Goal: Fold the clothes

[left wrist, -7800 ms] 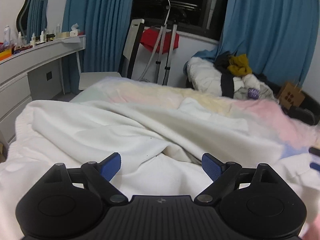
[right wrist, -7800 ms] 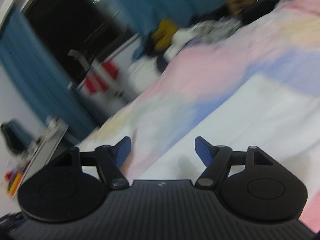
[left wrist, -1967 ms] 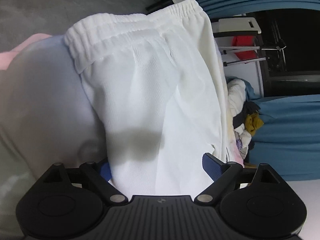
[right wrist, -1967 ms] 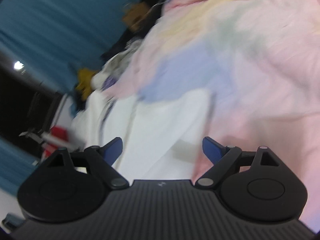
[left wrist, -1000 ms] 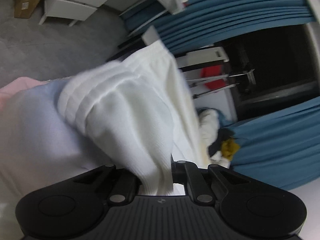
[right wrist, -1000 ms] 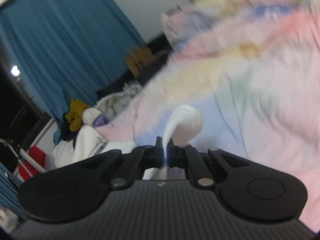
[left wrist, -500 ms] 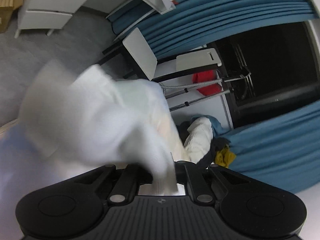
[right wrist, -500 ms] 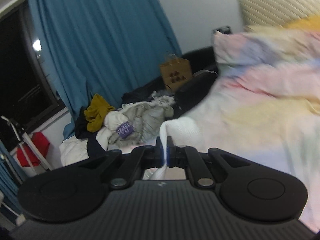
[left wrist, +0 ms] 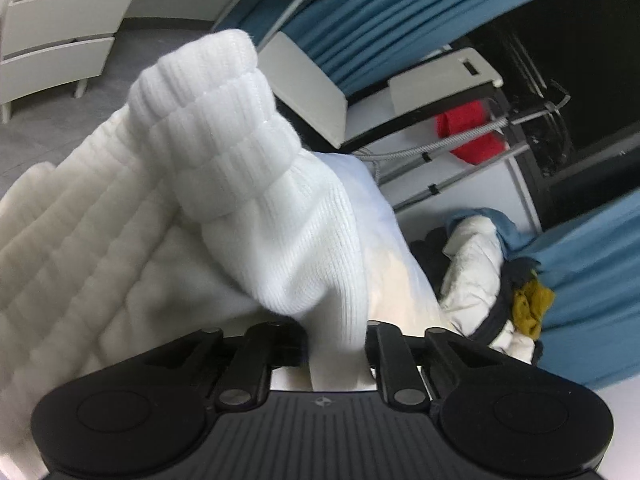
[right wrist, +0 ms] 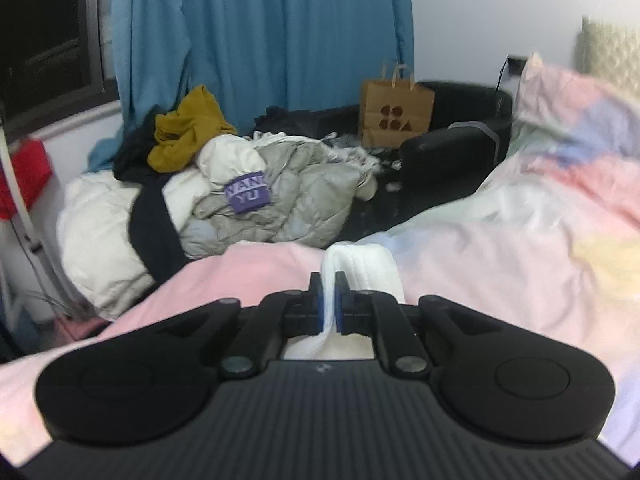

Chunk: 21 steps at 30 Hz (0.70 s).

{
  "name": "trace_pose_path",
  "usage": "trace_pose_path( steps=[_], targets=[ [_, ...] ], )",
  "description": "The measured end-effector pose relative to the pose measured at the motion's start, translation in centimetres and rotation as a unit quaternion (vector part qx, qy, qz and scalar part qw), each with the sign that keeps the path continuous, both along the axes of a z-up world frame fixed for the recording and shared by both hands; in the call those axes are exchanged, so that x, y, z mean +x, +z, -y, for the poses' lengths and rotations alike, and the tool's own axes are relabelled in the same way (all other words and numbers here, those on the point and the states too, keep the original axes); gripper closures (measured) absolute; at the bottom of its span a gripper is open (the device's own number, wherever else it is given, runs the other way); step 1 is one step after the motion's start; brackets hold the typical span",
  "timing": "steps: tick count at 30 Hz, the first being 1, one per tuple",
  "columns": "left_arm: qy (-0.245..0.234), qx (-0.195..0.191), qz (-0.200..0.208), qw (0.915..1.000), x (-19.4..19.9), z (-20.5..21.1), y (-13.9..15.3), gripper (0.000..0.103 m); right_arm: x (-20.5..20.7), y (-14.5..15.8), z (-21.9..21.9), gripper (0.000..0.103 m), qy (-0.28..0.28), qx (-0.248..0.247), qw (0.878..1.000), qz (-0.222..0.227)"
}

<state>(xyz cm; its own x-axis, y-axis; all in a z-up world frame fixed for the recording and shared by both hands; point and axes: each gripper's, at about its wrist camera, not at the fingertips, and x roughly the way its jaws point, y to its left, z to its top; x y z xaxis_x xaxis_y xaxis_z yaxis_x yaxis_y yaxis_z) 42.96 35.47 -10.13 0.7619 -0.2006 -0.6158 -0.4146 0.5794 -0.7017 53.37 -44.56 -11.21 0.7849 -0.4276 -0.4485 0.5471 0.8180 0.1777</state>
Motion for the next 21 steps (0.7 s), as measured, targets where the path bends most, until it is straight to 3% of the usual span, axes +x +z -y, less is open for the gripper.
trace_pose_path(
  steps=[1,3,4,6,8,10,13,17,21],
  targets=[
    [-0.007,0.000,0.008,0.9999,-0.4,0.0,0.3,0.072,-0.5,0.3,0.5,0.084,0.007,0.019,1.000,0.005],
    [-0.017,0.009,0.023,0.9995,-1.9,0.2,1.3,0.044,-2.2,1.3,1.4,0.067,0.020,0.049,0.998,0.016],
    [-0.021,0.016,0.036,0.9990,-3.1,0.4,2.0,0.040,-3.3,1.9,1.7,0.062,0.027,0.065,0.997,0.024],
    [-0.023,0.027,0.055,0.9978,-6.5,1.0,3.0,0.023,-6.0,3.0,2.2,0.043,0.034,0.088,0.995,0.043],
    [-0.021,0.032,0.070,0.9968,-10.2,1.6,3.7,0.015,-9.4,3.5,2.5,0.027,0.030,0.105,0.992,0.063],
    [-0.010,0.015,0.071,0.9973,-14.2,2.3,3.3,0.013,-13.0,3.3,2.9,0.027,0.023,0.130,0.989,0.072],
    [0.012,-0.042,0.043,0.9981,-19.8,2.4,1.0,0.012,-17.6,1.4,3.6,0.027,0.003,0.179,0.982,0.055],
    [0.047,-0.120,0.006,0.9916,-22.4,1.7,-2.3,0.011,-21.8,-3.2,4.7,0.025,-0.007,0.271,0.962,0.035],
    [0.086,-0.176,0.011,0.9806,-21.6,0.3,-4.8,0.009,-22.5,-6.7,4.9,0.025,0.017,0.339,0.940,0.046]
  ],
)
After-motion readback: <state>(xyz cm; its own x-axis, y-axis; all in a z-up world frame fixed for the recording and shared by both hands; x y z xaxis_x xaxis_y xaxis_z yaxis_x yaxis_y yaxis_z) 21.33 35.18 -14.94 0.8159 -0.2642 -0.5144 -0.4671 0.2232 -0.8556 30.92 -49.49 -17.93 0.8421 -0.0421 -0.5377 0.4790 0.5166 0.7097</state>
